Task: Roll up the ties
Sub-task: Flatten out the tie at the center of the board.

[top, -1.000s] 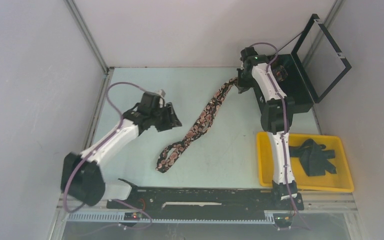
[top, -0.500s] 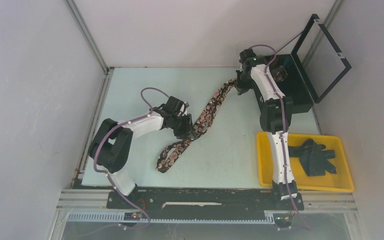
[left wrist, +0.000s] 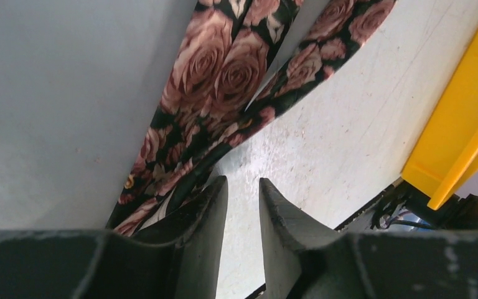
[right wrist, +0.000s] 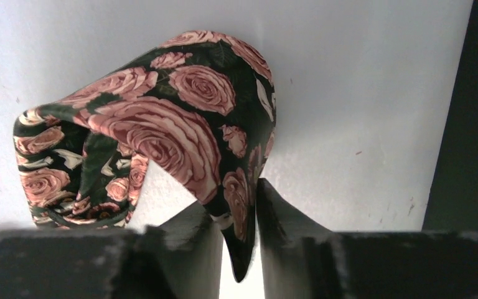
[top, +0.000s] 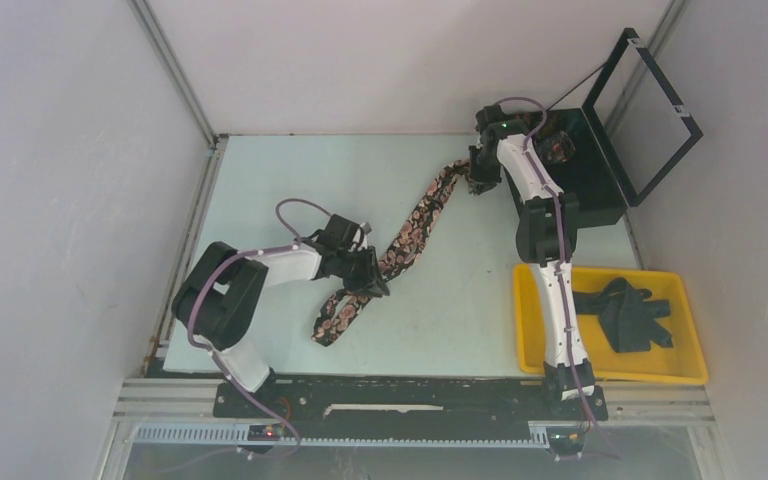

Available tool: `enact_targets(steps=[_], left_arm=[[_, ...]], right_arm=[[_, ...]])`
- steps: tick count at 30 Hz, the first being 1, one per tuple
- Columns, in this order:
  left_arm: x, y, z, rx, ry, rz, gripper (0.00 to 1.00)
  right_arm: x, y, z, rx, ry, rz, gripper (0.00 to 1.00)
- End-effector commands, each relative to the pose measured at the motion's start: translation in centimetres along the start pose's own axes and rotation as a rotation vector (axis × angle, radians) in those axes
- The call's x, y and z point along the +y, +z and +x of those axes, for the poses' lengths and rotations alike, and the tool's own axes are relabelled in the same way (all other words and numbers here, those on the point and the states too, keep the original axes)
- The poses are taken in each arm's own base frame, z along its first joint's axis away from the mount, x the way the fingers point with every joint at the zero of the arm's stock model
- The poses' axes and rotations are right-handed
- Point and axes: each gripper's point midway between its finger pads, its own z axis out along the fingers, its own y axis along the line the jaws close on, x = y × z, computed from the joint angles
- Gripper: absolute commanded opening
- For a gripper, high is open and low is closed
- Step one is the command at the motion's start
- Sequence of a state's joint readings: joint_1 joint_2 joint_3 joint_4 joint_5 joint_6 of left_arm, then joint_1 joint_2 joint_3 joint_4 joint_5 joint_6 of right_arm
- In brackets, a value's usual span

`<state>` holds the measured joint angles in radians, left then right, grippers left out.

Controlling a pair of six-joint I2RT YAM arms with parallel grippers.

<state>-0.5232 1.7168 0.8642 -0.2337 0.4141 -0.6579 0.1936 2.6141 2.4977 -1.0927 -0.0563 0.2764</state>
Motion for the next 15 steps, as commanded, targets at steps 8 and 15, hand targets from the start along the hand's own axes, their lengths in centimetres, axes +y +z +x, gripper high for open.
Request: enact_targets(steps=[8,15], left_arm=[[5.7,0.1,10.0,0.114,-0.211,-0.021,0.31],[-1.0,-4.4,5.9,-0.030,-0.051,0.039,0.33]], right_arm=[[0.3,-1.9,-9.1,-0.327,0.139,-0.049,0.89],[2.8,-7.4,-12.1,-0.488,0.111,-0.082,0.89]])
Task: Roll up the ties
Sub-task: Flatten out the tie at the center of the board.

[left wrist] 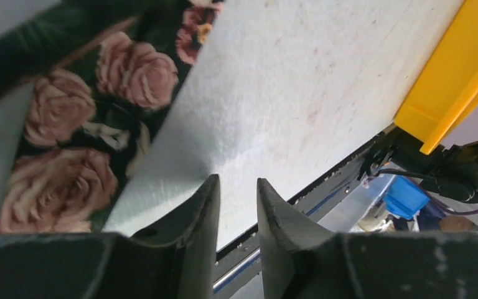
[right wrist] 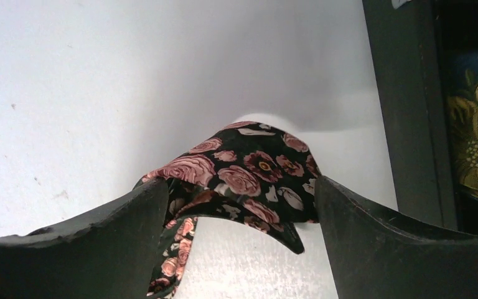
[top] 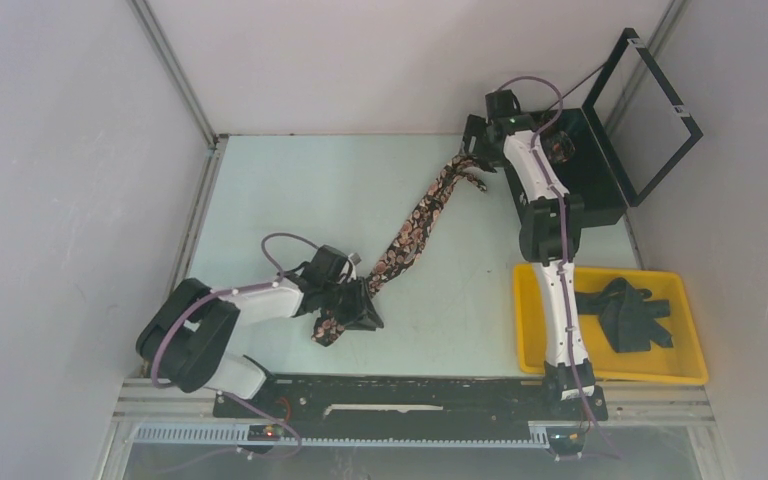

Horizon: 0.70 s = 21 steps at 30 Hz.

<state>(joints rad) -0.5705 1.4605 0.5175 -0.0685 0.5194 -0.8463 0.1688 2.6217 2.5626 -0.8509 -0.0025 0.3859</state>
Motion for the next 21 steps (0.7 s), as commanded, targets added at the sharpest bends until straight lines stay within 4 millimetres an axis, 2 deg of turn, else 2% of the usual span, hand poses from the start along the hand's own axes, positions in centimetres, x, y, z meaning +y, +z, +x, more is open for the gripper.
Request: enact_targets(steps=[1,6,12,13,16,21], left_arm=[[-3.1,-2.8,-2.7,-0.119,0.095,-0.074,0.35],[-7.7,-4.6,-8.1,-0.264,0.188,-0.091,0.43],[-11.8,-3.9,-13.6,-0.318,0.255,-0.113,0.46],[-11.8,-3.4,-14.3,-0.317,0.255,-0.132,0.47],[-11.2,-1.5,-15.5,-0.280,0.260,-0.185,0.46],[-8.2,1.9,-16.1,-0.212,0.231,-0.278,0.44]], right_arm=[[3.9,-6.1,-5.4,-0.193,-0.023,-0.066,0.90],[4.8,-10.1,-3.8,-0.168,-0.077,-0.056,0.91],[5.1,-14.3,-0.3,-0.103,-0.117,-0.037,0.92],[4.7,-14.5,0.9,-0.083,-0.114,-0.026,0.92],[4.7,-16.4,2.0,-0.111,-0.107,-0.065,0.92],[3.1,-17.7,4.1,-0.088,-0.094,-0.053,0.92]])
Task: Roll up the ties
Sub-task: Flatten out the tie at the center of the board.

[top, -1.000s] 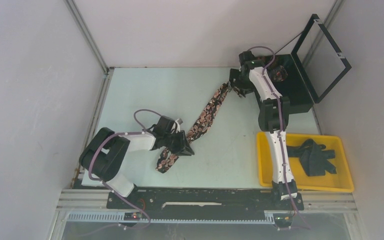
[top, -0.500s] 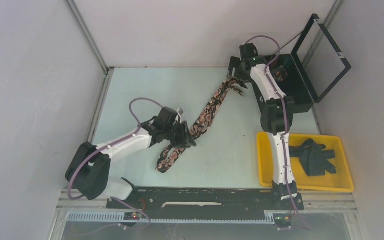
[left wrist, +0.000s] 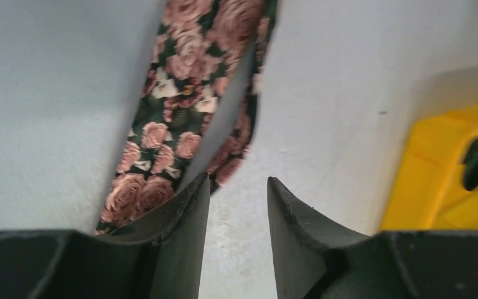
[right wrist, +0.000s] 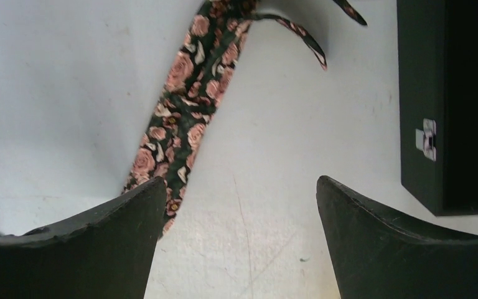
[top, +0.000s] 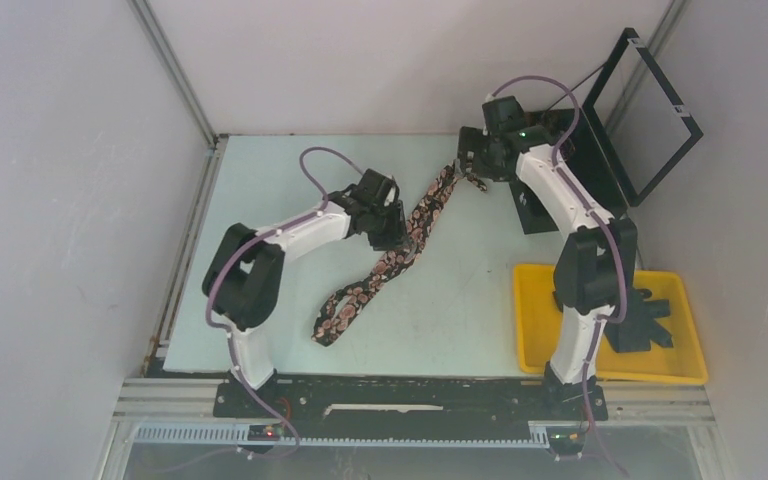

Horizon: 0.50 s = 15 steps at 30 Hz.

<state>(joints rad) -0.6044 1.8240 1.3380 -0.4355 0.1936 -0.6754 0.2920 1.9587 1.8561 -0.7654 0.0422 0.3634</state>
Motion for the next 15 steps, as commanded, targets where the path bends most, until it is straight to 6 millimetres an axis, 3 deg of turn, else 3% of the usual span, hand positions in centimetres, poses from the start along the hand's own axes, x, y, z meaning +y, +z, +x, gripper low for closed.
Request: enact_targets(steps=[1,7,15], left_arm=[[2.9,2.2,1.5,0.077,0.019,-0.113,0.43],[5.9,3.3,3.4,0.102,-0.012,-0.208,0.42],[9.5,3.2,8.3,0.140,-0.072,-0.241,0.38]], right_arm=[[-0.8,-2.0,-0.4,-0.052,0.020,-0.003,0.92],[-1.2,-2.3,2.0,-0.015,0.026,-0.013,0.90],[1.3,1.3,5.7,0.096,0.028,-0.057,0.80]])
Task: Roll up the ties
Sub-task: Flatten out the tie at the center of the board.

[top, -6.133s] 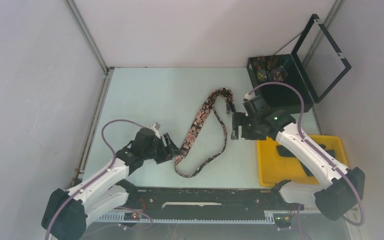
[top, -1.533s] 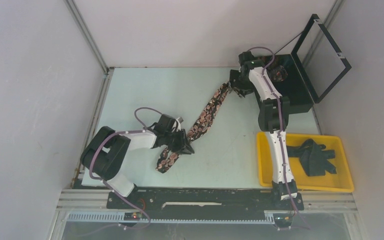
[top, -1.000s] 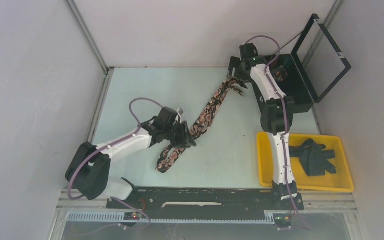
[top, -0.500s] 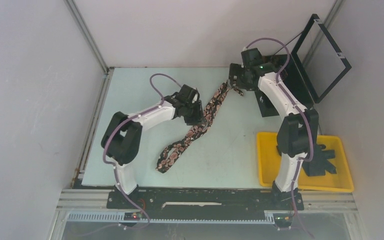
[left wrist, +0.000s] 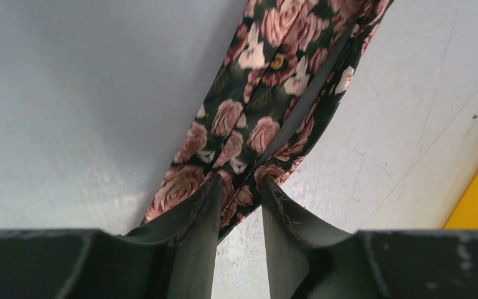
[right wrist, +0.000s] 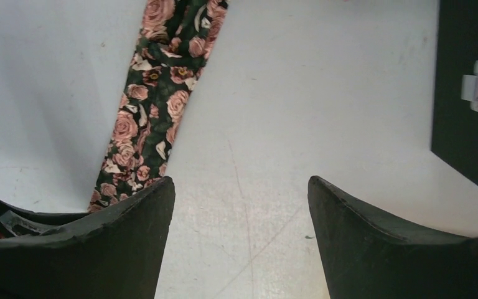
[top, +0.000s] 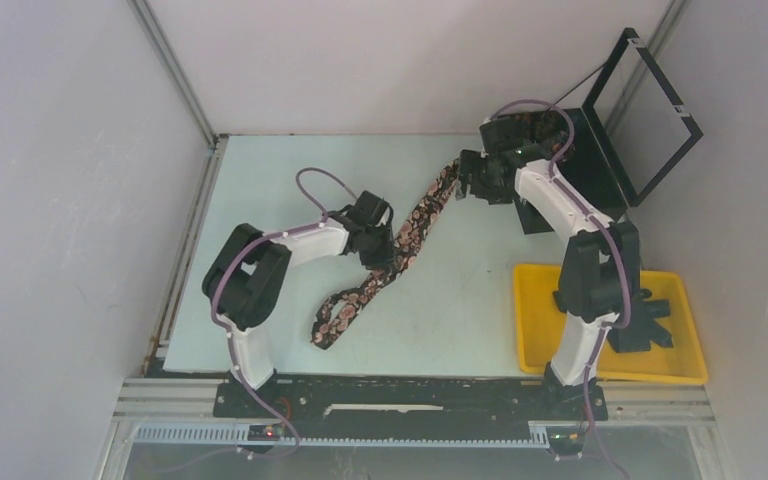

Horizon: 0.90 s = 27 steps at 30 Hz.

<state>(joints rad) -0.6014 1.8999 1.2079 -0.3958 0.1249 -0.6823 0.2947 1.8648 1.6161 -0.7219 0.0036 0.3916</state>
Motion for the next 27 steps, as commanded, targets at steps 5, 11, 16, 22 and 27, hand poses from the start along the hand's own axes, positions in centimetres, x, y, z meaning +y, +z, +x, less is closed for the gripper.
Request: enact_targets(steps=[5,11,16,22,27], left_arm=[[5.8,0.3,8.4,0.111,-0.076,-0.065,0.36],[7.5,-1.2,13.0,0.157,-0.116,-0.022,0.36],[7.9,-2.7,14.5,0.156,-0.126,0.004,0.36],[6.3,-3.7,13.1,0.116,-0.110,0.056,0.36],[4.6,-4.8,11.4,0.089,-0.091,0.092,0.38]], right_arm=[[4.4,4.1,0.4,0.036,-0.010,-0.057,0.70],[6.2,7.9,0.1,0.060,-0.017,-0.054,0.67],[7.4,10.2,-1.6,0.049,-0.008,-0.076,0.63],[7.9,12.2,-5.6,-0.025,0.038,-0.111,0.58],[6.9,14.9,-7.6,-0.053,0.113,-0.134,0.53]])
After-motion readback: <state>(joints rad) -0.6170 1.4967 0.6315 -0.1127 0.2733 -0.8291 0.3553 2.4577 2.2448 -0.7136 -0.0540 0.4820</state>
